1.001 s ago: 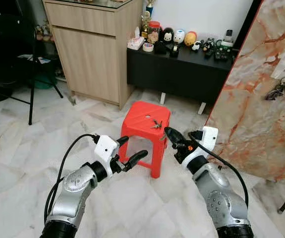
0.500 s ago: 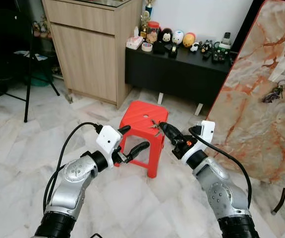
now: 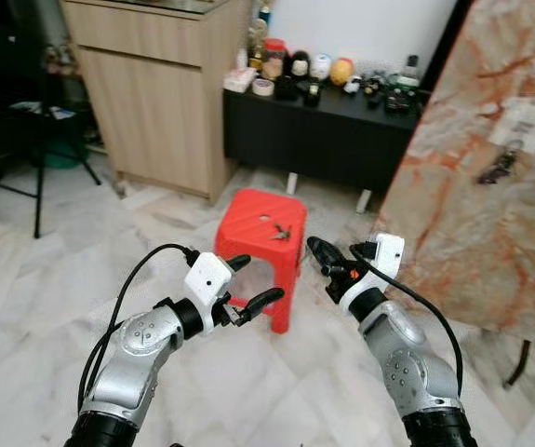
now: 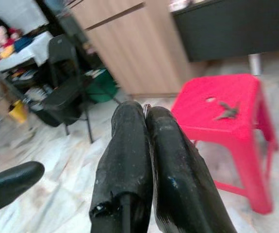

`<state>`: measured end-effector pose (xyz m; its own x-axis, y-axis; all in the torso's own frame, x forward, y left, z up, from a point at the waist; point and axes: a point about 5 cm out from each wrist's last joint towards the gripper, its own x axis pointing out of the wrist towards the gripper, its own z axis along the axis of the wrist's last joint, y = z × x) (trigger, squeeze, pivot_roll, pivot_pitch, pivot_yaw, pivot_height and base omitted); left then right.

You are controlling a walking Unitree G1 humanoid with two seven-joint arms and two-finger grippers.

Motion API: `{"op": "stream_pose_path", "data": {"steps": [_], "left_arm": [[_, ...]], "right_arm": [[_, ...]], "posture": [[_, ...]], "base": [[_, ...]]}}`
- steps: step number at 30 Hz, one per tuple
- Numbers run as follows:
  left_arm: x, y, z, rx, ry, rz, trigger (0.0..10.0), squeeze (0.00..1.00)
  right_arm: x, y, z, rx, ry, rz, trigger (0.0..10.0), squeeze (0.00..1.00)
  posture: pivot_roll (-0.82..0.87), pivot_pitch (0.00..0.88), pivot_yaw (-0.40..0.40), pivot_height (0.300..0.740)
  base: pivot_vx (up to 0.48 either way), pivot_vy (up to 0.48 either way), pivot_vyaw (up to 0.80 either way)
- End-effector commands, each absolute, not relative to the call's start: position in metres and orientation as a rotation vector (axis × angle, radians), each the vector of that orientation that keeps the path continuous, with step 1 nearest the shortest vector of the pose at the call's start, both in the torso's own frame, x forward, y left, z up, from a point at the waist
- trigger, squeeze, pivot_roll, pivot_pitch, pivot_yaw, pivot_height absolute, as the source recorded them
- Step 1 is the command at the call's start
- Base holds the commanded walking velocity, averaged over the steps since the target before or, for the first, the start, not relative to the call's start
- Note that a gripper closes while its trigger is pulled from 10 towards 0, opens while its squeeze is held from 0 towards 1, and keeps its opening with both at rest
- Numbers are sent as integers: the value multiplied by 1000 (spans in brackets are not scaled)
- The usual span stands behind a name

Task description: Hang keys on a hook

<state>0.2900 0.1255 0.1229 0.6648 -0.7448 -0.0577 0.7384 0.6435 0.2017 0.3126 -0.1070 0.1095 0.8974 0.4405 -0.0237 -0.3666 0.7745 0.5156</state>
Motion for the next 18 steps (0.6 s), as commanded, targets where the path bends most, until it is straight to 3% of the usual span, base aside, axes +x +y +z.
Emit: {"op": "stream_pose_path", "data": {"steps": [1,18], "left_arm": [[290,120,129,228,-46,-865,10000,0],[287,120,129,231,-59,-856,10000,0]], "right_arm": [[313,-110,117,514,112,423,10000,0],[310,-97,119,501,116,421,10000,0]], "posture": [[88,0,-87,740],[85,0,-80,740]], "base": [[0,0,-775],[0,-72,-774]]}}
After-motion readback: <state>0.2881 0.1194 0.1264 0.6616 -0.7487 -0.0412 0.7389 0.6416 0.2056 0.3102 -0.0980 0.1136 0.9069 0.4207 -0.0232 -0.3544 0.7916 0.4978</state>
